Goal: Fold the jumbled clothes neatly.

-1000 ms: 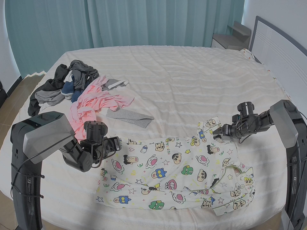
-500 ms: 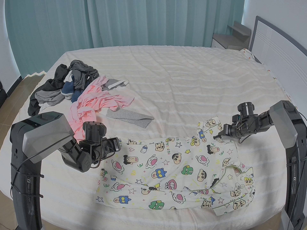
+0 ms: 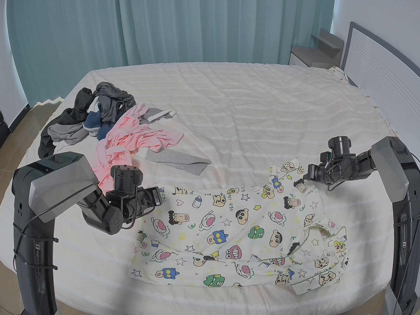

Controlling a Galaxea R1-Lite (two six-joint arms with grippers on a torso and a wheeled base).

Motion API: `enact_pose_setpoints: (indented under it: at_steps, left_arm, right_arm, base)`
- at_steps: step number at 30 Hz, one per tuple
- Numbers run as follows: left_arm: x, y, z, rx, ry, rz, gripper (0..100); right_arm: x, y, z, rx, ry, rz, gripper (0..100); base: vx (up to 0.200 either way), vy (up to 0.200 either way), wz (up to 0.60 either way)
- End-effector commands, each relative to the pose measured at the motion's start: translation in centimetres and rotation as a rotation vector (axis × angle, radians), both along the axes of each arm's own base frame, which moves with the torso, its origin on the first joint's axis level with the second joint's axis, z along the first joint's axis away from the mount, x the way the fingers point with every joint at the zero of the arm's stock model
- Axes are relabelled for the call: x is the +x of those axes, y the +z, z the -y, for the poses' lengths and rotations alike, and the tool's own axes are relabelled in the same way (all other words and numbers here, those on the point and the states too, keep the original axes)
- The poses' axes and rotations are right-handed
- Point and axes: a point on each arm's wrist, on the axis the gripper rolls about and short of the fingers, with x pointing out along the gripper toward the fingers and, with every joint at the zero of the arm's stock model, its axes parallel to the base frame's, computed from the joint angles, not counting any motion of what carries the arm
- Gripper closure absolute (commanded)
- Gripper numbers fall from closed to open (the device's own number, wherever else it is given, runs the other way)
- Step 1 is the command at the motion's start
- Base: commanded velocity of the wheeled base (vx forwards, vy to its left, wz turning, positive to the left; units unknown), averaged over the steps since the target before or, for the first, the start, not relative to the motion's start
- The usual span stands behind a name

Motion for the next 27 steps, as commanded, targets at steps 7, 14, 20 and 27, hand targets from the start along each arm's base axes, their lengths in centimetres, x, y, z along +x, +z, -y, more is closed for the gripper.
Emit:
enact_pose_setpoints:
  at_steps: [7, 14, 20, 27]
  left_arm:
    - [0.1, 1.1, -0.2, -0.014, 0.008, 0.065, 100]
    - [0.1, 1.3, -0.3, -0.017, 0.013, 0.080, 100]
    - [-0.2, 1.3, -0.6, -0.021, 0.018, 0.095, 100]
    - [-0.2, 1.1, -0.5, -0.018, 0.016, 0.089, 100]
  right_arm:
    - [-0.9, 2.3, 1.6, 0.005, -0.034, 0.064, 100]
    - [-1.5, 2.7, 2.1, 0.018, -0.028, 0.101, 100]
    - [-2.6, 2.9, 2.0, 0.047, 0.010, 0.081, 100]
    - [-2.1, 1.5, 2.0, 0.046, 0.003, 0.050, 100]
  base:
    - [0.000, 0.000, 0.00]
    - [0.000, 0.000, 0.00]
    - [0.000, 0.000, 0.00]
    - [0.000, 0.000, 0.00]
